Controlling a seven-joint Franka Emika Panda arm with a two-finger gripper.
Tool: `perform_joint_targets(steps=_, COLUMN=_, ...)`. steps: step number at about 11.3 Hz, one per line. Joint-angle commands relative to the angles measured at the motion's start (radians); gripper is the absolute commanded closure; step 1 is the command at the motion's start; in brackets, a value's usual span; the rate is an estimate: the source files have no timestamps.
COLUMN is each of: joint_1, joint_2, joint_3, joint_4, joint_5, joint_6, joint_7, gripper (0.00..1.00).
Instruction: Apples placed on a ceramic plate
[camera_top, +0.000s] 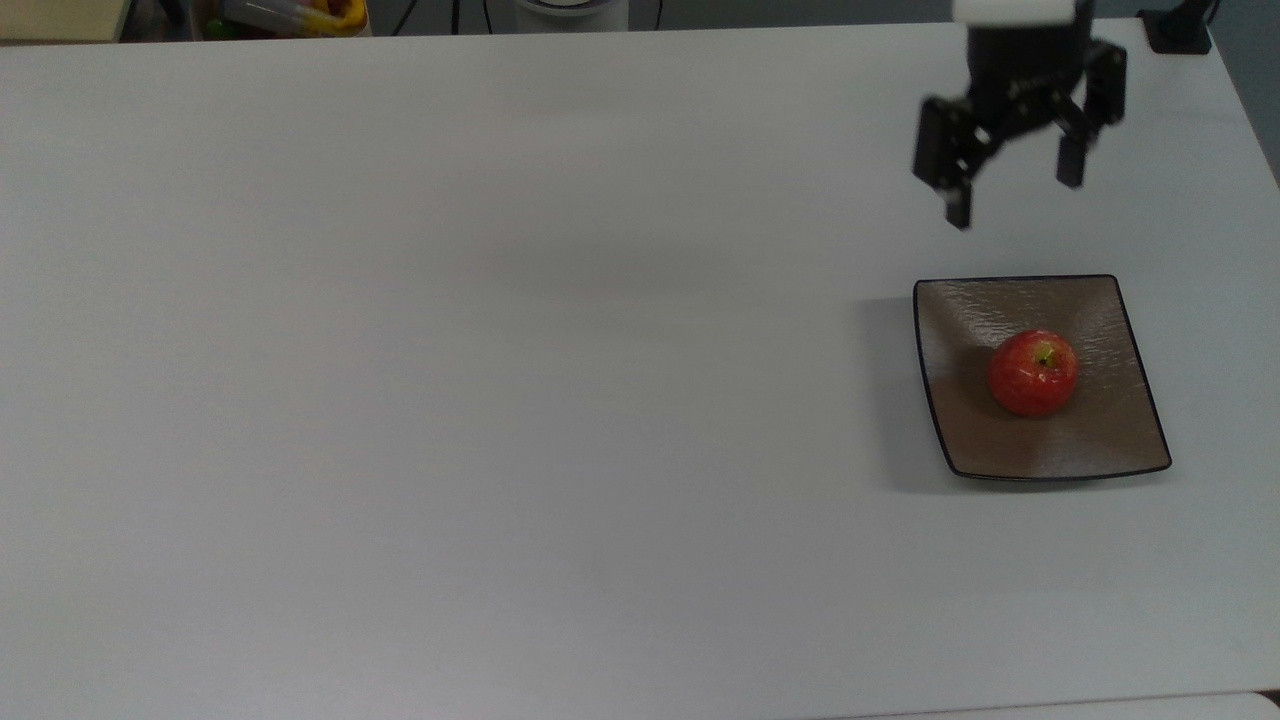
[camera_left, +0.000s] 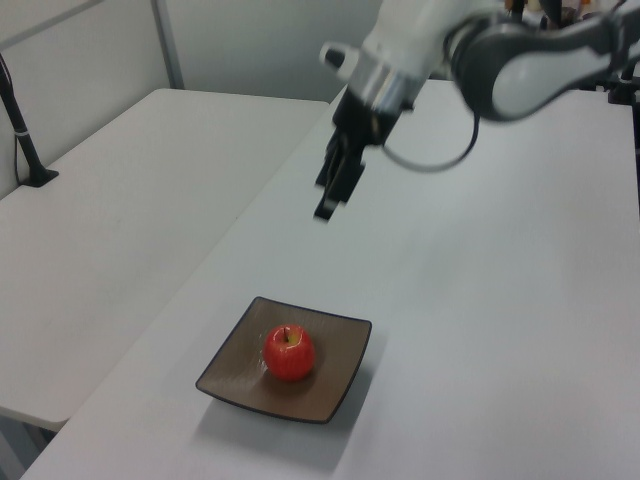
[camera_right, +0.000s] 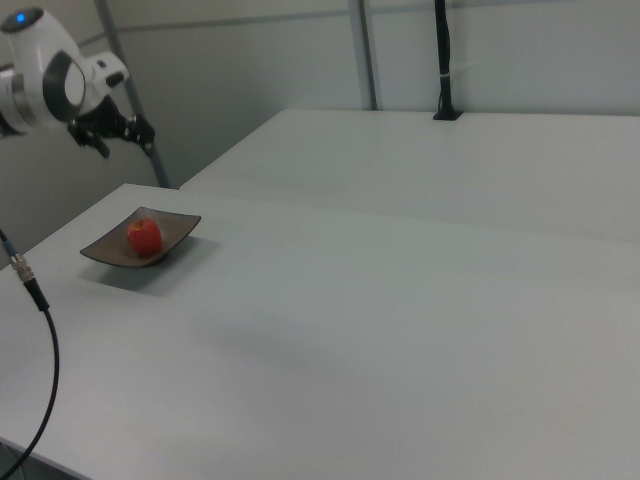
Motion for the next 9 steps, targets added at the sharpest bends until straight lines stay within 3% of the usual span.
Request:
perform_joint_targets(steps=1, joint_1=-0.080, joint_2=-0.230, joint_3=-0.003, joint_4=-0.084, joint_5=0.034, joint_6=-0.229, joint_7=0.015, gripper=0.00)
perform_joint_targets(steps=3, joint_1=-0.131, joint_2=-0.313, joint_3=-0.012, joint_4=-0.085, joint_5=0.039, joint_6=-0.376, joint_7=0.017, gripper=0.00)
perform_joint_targets(steps=5, joint_1=-0.192, joint_2=-0.397, joint_3=-0.018, joint_4=-0.119, joint_5=0.091, joint_6=-0.510, joint_7=0.017, gripper=0.00)
perform_joint_targets(steps=9, joint_1=-0.255, joint_2=-0.456, joint_3=-0.066, joint_4=-0.154, joint_5=0.095, joint_6=-0.642, joint_7=0.015, gripper=0.00)
